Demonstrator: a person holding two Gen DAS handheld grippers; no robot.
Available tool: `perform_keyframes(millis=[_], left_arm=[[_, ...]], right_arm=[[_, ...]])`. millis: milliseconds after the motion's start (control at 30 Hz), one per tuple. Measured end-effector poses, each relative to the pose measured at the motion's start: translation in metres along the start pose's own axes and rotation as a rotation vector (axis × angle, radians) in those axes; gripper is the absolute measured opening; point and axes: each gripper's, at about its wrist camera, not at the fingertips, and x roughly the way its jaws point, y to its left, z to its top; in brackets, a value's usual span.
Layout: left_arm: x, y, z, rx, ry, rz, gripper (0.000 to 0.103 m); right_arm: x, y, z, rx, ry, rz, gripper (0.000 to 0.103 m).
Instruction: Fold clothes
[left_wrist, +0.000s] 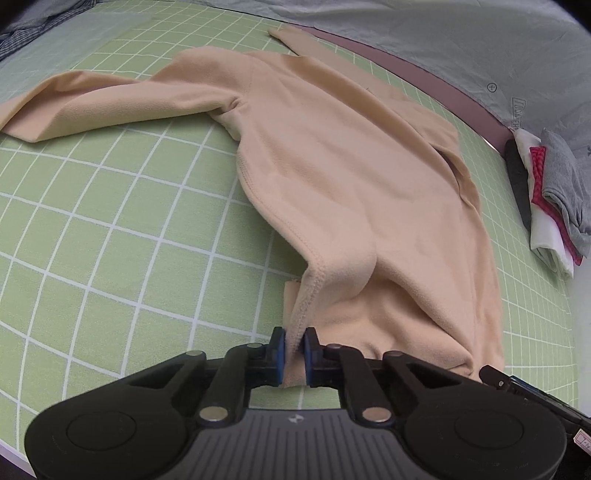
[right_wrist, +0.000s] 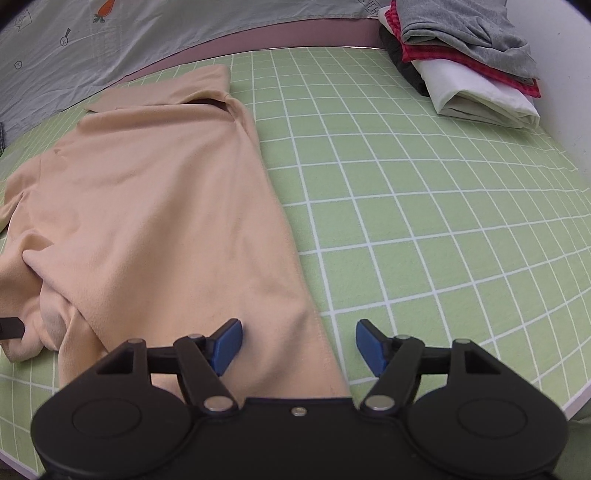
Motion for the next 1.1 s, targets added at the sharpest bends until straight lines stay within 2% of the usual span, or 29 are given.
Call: perform_keyframes(millis=[100, 233, 467, 500, 567, 600, 633, 800, 1000, 1067, 1100], left_arm=[[-0.012, 0.01, 0.0, -0.022, -0.031, 0.01, 0.005], [-0.038, 0.024, 0.003, -0.02, -0.085, 0.051, 0.004], [-0.074, 0.063, 0.014, -0.073, -0.175, 0.125, 0.006], [-0.08, 0.069, 0.015, -0.081, -0.188, 0.136, 0.008], [-0.079, 0.074, 0.015, -0.065, -0.174, 0.152, 0.02], [-0.078, 0.075, 0.013, -0.058, -0.167, 0.153, 0.031], [-0.076, 0.077, 0.01, -0.056, -0.162, 0.146, 0.038], [-0.066, 0.082, -0.003, -0.048, -0.129, 0.103, 0.05], [-0.052, 0.077, -0.009, 0.029, -0.105, 0.161, 0.049], [-0.052, 0.077, -0.01, 0.046, -0.11, 0.156, 0.048], [-0.051, 0.076, -0.01, 0.05, -0.112, 0.152, 0.042]], right_arm=[[0.0, 0.001, -0.001, 0.003, 0.0, 0.005, 0.069], [0.001, 0.001, -0.001, 0.008, 0.001, 0.011, 0.069], [0.001, 0.006, -0.003, -0.005, 0.0, 0.025, 0.068], [0.001, 0.008, -0.004, -0.011, 0.002, 0.028, 0.068], [0.001, 0.012, -0.005, -0.021, 0.005, 0.032, 0.069], [0.001, 0.014, -0.006, -0.027, 0.006, 0.033, 0.069], [0.0, 0.016, -0.006, -0.033, 0.005, 0.034, 0.069], [-0.005, 0.021, -0.009, -0.044, -0.003, 0.044, 0.069], [-0.008, 0.027, -0.015, -0.048, 0.01, 0.056, 0.069], [-0.008, 0.031, -0.017, -0.052, 0.016, 0.065, 0.068], [-0.008, 0.033, -0.018, -0.056, 0.02, 0.072, 0.067]])
